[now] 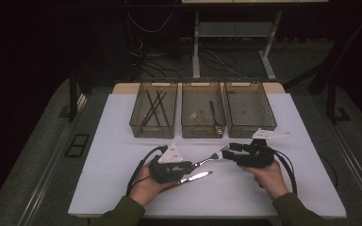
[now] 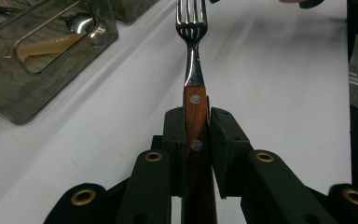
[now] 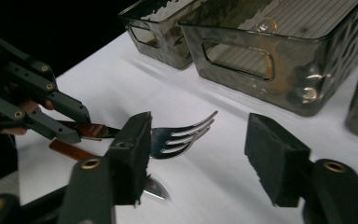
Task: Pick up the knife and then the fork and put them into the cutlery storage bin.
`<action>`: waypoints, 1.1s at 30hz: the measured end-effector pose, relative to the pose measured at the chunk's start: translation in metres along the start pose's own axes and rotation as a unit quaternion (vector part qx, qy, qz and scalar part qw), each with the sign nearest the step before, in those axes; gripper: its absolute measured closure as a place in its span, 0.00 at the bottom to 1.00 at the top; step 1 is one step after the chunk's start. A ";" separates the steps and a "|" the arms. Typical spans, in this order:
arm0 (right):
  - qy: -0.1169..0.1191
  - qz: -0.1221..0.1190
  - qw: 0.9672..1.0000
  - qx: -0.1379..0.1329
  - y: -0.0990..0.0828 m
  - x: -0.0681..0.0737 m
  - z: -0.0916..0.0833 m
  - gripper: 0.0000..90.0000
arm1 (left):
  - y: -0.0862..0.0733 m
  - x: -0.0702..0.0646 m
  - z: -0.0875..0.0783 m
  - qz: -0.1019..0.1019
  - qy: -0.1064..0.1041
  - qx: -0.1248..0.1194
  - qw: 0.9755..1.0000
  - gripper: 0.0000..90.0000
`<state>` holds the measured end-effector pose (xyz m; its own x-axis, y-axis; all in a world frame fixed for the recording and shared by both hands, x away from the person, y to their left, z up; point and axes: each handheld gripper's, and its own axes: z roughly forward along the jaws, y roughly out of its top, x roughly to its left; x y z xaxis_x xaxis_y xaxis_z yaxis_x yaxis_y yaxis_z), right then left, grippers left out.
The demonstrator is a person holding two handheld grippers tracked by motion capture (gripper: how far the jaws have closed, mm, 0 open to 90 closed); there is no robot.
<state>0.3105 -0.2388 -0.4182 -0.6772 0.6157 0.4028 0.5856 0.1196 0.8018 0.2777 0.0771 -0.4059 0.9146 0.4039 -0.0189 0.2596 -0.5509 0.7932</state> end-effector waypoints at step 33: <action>0.034 0.014 0.998 -0.046 0.028 0.010 0.016 0.96 | -0.005 0.008 0.002 -0.017 0.001 -0.012 1.000 0.81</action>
<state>0.3267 -0.2171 -0.3990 -0.6920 0.5631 0.4517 0.5629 0.0293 0.8260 0.2840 0.0816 -0.4117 0.9050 0.4230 -0.0442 0.2824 -0.5200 0.8061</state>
